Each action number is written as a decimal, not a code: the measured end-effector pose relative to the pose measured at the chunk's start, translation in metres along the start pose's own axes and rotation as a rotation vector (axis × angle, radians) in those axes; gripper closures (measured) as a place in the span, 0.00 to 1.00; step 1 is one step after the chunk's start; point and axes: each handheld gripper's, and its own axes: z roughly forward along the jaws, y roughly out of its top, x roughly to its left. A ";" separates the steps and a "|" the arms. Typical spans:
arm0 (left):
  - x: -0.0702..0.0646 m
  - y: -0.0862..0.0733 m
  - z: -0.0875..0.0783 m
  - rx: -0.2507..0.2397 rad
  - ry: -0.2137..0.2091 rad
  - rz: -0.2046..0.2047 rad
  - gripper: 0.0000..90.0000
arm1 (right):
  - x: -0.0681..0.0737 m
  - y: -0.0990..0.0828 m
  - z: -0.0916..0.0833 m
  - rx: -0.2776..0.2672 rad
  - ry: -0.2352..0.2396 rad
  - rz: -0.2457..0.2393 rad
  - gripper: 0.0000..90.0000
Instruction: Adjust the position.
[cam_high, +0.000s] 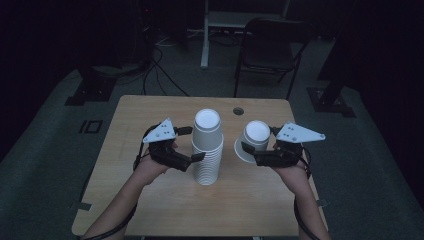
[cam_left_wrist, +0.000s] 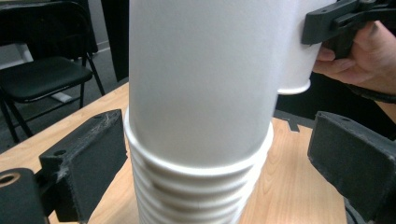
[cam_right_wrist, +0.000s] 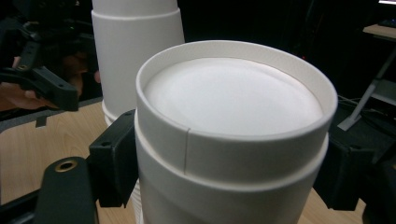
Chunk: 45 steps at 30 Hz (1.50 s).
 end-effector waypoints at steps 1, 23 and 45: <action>-0.001 -0.002 -0.001 0.003 -0.006 0.000 0.05 | 0.000 -0.002 0.000 -0.002 0.003 0.001 0.24; -0.045 -0.053 -0.002 0.051 -0.088 -0.025 0.05 | 0.020 -0.041 -0.006 -0.017 0.024 0.012 0.24; -0.071 -0.066 0.043 0.068 -0.206 -0.040 0.07 | 0.023 -0.064 0.002 -0.121 0.105 0.051 0.24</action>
